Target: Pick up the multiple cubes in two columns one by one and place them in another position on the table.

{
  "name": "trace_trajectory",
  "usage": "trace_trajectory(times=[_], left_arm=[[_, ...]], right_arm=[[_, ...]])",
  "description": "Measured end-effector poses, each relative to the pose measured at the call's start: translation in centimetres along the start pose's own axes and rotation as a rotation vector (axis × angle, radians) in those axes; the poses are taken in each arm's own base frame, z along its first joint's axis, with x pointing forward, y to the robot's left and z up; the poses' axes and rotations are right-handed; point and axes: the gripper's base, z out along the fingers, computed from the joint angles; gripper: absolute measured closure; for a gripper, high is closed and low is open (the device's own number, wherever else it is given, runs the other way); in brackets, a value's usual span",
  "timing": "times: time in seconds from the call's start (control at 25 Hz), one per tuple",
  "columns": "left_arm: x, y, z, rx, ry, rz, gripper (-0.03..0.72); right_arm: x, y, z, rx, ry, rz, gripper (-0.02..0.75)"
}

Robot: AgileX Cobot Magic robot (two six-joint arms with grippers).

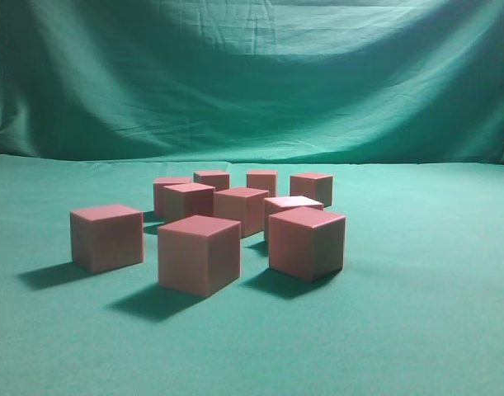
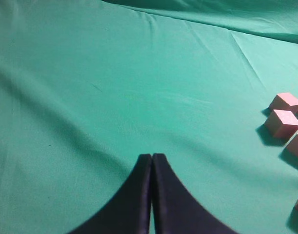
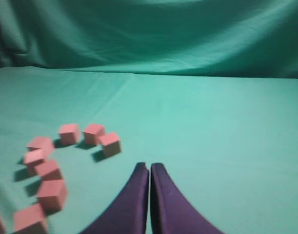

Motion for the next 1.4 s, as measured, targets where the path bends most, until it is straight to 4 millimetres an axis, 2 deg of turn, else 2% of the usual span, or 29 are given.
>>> trace_trajectory(times=[0.2,0.32,0.76,1.4], left_arm=[[0.0,0.0,0.0,0.0,0.0,0.0,0.688],[0.0,0.0,0.0,0.0,0.0,0.0,0.688],[0.0,0.0,0.0,0.0,0.0,0.0,0.688],[0.0,0.0,0.0,0.0,0.0,0.0,0.688]], right_arm=[[3.4,-1.0,0.5,0.128,0.004,0.009,0.738],[4.4,-1.4,0.7,0.185,0.026,0.021,0.738],[5.1,-1.8,0.5,0.274,0.09,0.046,0.738],[5.3,-1.8,0.5,0.28,0.104,0.096,0.738]])
